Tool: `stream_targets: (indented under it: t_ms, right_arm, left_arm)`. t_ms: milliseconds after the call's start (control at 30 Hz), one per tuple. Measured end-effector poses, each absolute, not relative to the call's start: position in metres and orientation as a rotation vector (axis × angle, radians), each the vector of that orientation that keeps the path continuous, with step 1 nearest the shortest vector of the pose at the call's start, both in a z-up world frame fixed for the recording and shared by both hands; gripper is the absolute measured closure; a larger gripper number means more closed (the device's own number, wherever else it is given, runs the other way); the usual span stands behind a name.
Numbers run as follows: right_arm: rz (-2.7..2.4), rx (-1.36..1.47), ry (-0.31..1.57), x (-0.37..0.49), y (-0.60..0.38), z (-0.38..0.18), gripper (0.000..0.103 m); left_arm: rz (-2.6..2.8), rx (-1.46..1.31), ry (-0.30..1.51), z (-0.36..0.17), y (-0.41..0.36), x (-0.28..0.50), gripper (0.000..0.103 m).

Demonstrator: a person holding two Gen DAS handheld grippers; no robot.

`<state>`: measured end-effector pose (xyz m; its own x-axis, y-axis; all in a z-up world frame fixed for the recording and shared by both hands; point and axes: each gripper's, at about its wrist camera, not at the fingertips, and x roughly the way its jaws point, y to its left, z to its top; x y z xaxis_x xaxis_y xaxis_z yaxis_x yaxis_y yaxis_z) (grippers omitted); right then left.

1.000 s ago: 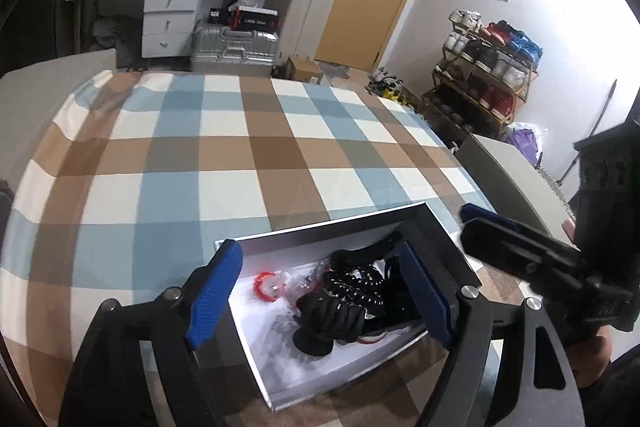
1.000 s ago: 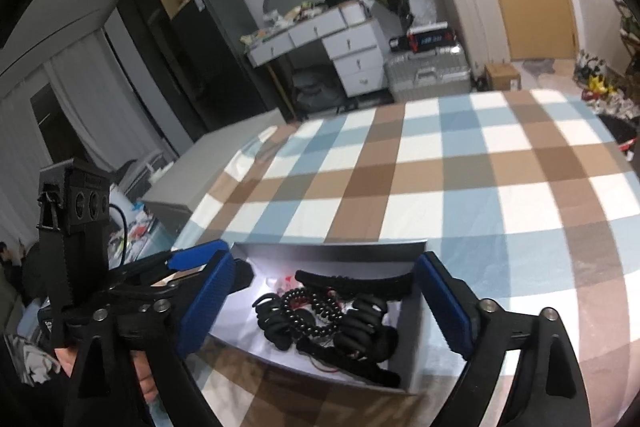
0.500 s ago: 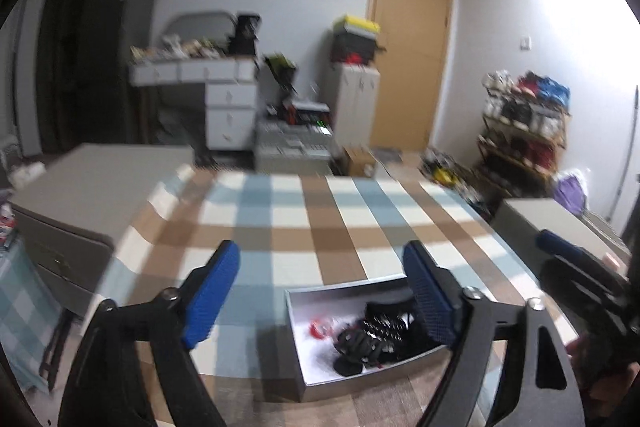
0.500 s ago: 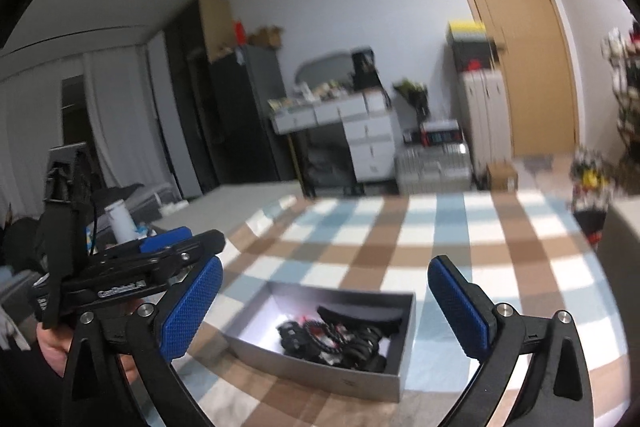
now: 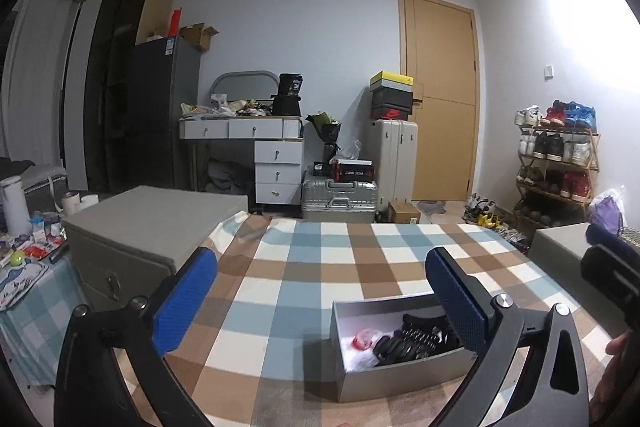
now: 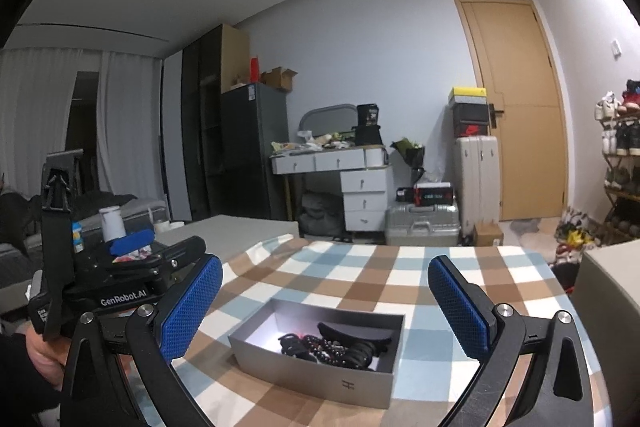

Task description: Organize jewelry

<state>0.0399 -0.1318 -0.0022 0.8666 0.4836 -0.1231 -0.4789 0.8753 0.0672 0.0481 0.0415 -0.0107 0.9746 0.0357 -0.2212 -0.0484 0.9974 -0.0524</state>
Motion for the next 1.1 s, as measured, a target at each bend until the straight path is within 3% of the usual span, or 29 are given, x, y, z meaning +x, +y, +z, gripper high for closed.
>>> stream_targets:
  t_ms: [433,733,1100]
  right_arm:
    - [0.424,-0.118,0.194,0.054,-0.118,-0.047,0.0]
    - [0.415,-0.081,0.309,0.079,-0.12,-0.056,0.0]
    - [0.412,-0.083,0.295,0.072,-0.123,-0.063,0.0]
  left_arm:
    - [0.034,-0.019,0.324,-0.051,0.036,0.059,0.001]
    - [0.038,0.0,0.328,-0.047,0.029,0.054,0.001]
    - [0.044,-0.008,0.314,-0.045,0.031,0.051,0.001]
